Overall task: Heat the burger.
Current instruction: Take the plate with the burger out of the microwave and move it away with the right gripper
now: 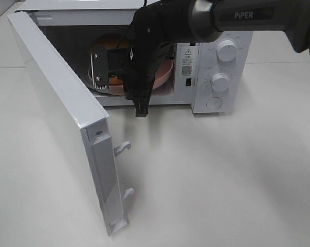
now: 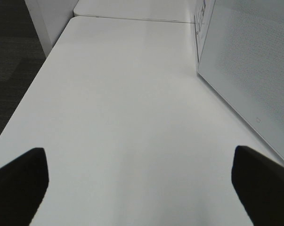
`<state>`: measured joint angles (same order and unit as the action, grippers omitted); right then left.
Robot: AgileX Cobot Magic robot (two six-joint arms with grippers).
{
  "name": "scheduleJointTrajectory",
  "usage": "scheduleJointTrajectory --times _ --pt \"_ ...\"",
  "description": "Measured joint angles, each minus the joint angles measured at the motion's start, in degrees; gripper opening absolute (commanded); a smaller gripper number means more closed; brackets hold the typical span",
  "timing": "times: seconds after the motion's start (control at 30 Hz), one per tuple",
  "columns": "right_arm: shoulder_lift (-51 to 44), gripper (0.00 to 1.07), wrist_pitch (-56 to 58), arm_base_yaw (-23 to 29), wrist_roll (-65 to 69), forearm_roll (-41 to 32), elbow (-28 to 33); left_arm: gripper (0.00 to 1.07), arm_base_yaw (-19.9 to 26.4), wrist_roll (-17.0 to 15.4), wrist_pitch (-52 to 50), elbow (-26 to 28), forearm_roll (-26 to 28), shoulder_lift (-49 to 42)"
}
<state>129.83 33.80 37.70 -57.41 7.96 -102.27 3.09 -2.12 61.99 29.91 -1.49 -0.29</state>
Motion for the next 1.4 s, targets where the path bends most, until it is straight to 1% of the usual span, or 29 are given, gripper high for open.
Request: scheduleJointTrajectory --times 0.03,0.07,0.1,0.13,0.17,0.23,0.27,0.3,0.37,0.4,0.43,0.5,0.57,0.67,0.7,0.77,0.83,0.93,1.0,1.03,1.1,1.2,1.27,1.37,1.4 --pt "-0.69 0.0 -0.52 0.17 -0.17 0.23 1.2 0.98 0.0 0.0 0.0 0.0 0.0 0.0" --pt "-0.69 0.0 -0.52 0.17 -0.17 0.23 1.2 0.98 0.0 0.0 0.0 0.0 0.0 0.0" --pt "-2.01 0.0 -1.26 0.29 -0.29 0.97 3.72 0.98 0.0 0.0 0.0 0.0 0.0 0.0" --pt "-2.01 0.0 -1.26 0.29 -0.29 0.97 3.72 0.98 0.0 0.0 0.0 0.0 0.0 0.0" --pt "-3.27 0.0 -2.18 0.29 -0.46 1.6 5.84 0.98 0.0 0.0 0.0 0.0 0.0 0.0" --pt "-3.78 0.0 -2.58 0.34 -0.57 2.12 6.88 0.98 0.0 0.0 0.0 0.0 0.0 0.0" --pt "-4.64 0.0 -3.72 0.4 -0.86 2.86 8.65 0.98 0.0 0.0 0.0 0.0 0.0 0.0" --pt "-4.64 0.0 -3.72 0.4 -0.86 2.86 8.65 0.98 0.0 0.0 0.0 0.0 0.0 0.0" --pt "-6.19 0.0 -5.21 0.52 -1.43 3.61 11.23 0.98 0.0 0.0 0.0 0.0 0.0 0.0" --pt "-6.19 0.0 -5.21 0.52 -1.43 3.61 11.23 0.98 0.0 0.0 0.0 0.0 0.0 0.0" --pt "-7.33 0.0 -6.25 0.63 -1.66 4.07 12.83 0.98 0.0 0.0 0.0 0.0 0.0 0.0" --pt "-7.79 0.0 -6.65 0.69 -1.66 4.18 13.46 0.98 0.0 0.0 0.0 0.0 0.0 0.0" --pt "-9.4 0.0 -8.08 0.8 -1.72 5.33 15.81 0.98 0.0 0.0 0.0 0.0 0.0 0.0" --pt "-10.31 0.0 -9.05 0.86 -1.78 6.19 17.3 0.98 0.0 0.0 0.0 0.0 0.0 0.0" --pt "-11.4 0.0 -10.2 0.92 -1.83 7.1 18.91 0.98 0.0 0.0 0.0 0.0 0.0 0.0" --pt "-11.92 0.0 -10.66 0.92 -1.83 7.51 19.77 0.98 0.0 0.0 0.0 0.0 0.0 0.0" --pt "-13.52 0.0 -12.03 0.92 -1.83 8.77 22.29 0.98 0.0 0.0 0.0 0.0 0.0 0.0" --pt "-13.92 0.0 -12.66 0.92 -1.83 9.05 23.03 0.98 0.0 0.0 0.0 0.0 0.0 0.0" --pt "-15.53 0.0 -14.9 0.92 -1.83 10.43 25.73 0.98 0.0 0.0 0.0 0.0 0.0 0.0" --pt "-15.53 0.0 -14.9 0.92 -1.83 10.43 25.73 0.98 0.0 0.0 0.0 0.0 0.0 0.0" --pt "-17.88 0.0 -17.65 0.92 -1.83 12.2 29.74 0.98 0.0 0.0 0.0 0.0 0.0 0.0" --pt "-18.56 0.0 -18.05 0.92 -1.83 12.38 30.65 0.98 0.0 0.0 0.0 0.0 0.0 0.0" --pt "-21.03 0.0 -20.0 0.86 -1.83 12.95 33.8 0.98 0.0 0.0 0.0 0.0 0.0 0.0" --pt "-21.6 0.0 -20.57 0.86 -1.83 13.06 34.55 0.98 0.0 0.0 0.0 0.0 0.0 0.0" --pt "-22.52 0.0 -21.49 0.86 -1.83 13.18 35.81 0.98 0.0 0.0 0.0 0.0 0.0 0.0"
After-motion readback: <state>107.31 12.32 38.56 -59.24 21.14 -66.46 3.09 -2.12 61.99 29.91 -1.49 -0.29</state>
